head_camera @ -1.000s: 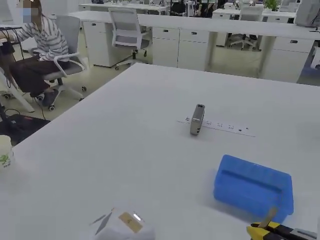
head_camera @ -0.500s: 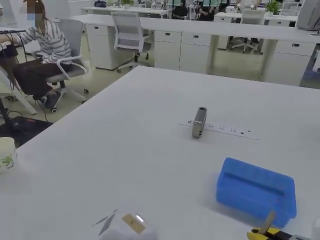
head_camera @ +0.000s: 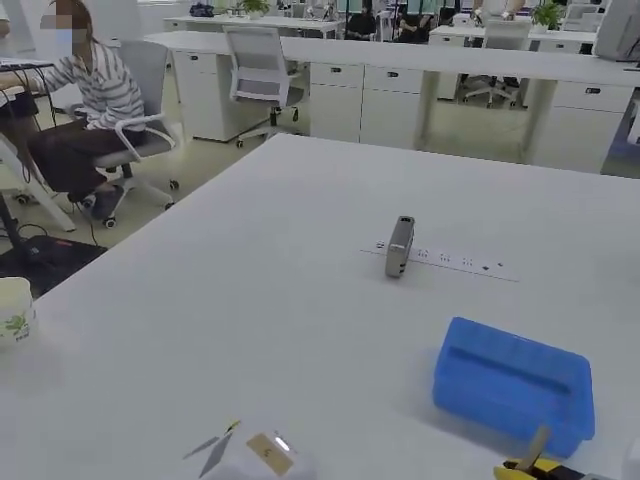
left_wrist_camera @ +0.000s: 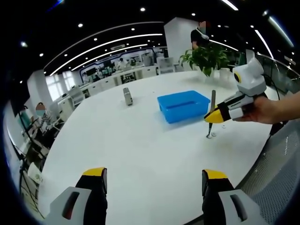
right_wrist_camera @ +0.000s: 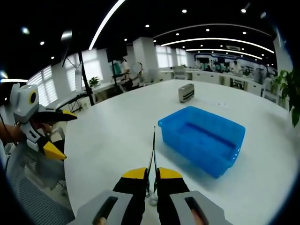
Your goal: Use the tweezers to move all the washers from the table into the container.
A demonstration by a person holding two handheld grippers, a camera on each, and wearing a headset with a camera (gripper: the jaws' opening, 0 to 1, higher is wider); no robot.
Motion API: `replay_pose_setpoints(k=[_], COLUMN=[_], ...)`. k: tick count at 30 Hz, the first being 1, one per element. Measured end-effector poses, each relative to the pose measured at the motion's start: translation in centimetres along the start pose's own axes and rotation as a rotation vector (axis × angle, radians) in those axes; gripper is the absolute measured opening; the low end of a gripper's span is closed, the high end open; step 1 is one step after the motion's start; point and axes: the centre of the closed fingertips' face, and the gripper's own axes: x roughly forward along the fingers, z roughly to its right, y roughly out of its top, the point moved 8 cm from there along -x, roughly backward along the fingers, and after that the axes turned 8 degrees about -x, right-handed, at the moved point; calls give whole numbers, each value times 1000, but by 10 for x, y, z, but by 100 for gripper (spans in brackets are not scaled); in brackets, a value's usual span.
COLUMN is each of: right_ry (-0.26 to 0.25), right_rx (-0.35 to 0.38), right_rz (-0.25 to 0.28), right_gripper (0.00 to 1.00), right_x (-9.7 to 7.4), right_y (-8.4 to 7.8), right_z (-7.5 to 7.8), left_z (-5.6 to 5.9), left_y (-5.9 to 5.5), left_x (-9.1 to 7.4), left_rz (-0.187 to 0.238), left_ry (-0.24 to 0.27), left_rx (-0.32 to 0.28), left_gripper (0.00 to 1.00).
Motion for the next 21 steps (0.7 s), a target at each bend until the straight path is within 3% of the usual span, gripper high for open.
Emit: replay_pose_setpoints(k=[14,21], right_ry=[6,-2], right_rx=[-13,-61], right_rz=[2,-15], right_gripper=[4,3], right_x=[2,-2], right_y=[-1,-2], right_z=[-3,-7], left_z=[0,-1], left_y=[0,0], left_x=[1,1], left_rz=[-6,-7], left_ry=[6,7], left_rx=[6,4], left_gripper=[85,85])
